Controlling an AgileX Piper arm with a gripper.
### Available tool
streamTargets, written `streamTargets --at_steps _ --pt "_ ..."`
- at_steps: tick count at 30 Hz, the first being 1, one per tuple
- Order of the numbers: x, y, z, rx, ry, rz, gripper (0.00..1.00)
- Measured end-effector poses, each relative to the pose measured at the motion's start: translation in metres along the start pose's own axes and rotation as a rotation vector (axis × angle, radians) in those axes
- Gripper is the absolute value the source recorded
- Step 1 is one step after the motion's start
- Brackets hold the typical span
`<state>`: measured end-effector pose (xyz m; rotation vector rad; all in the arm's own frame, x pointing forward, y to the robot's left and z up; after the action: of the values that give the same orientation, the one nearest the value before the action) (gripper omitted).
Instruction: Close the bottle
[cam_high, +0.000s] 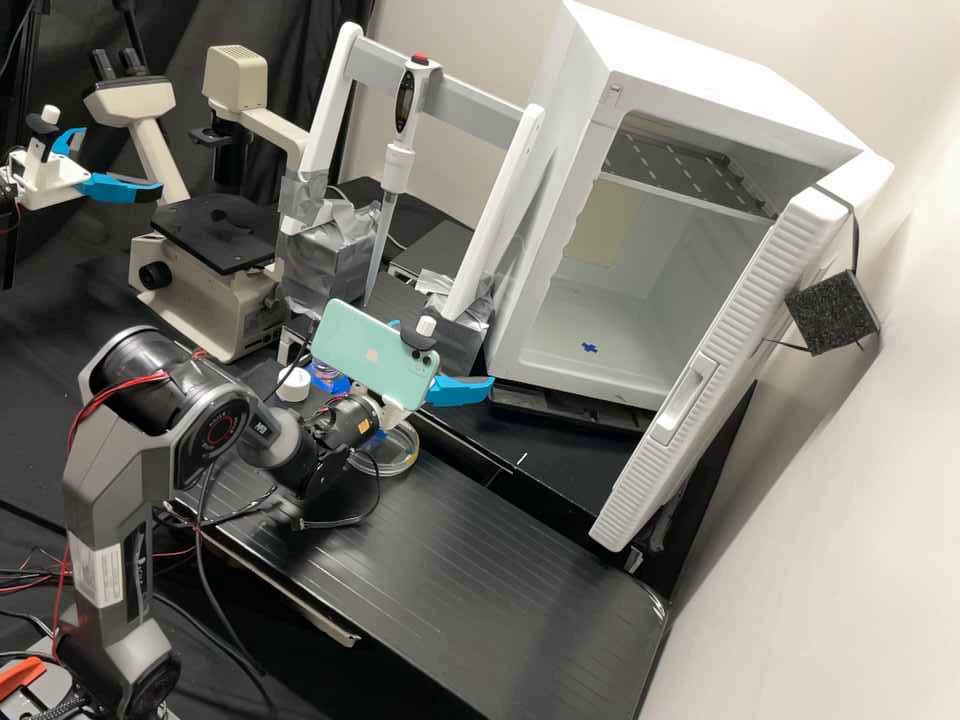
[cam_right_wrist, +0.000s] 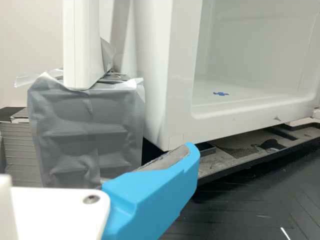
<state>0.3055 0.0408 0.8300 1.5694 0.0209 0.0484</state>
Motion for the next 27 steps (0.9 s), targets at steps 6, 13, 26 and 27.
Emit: streamTargets --at_steps 6,13,26,27 --pt "0.0 0.0 0.0 0.0 0.0 0.0 1.0" --pt "-0.017 0.0 -0.001 0.002 0.01 0.003 1.0" --pt "-0.092 -0.036 -0.044 -0.031 0.294 -0.041 1.0" --pt "-0.097 -0.042 -0.046 -0.043 0.304 -0.068 1.0"
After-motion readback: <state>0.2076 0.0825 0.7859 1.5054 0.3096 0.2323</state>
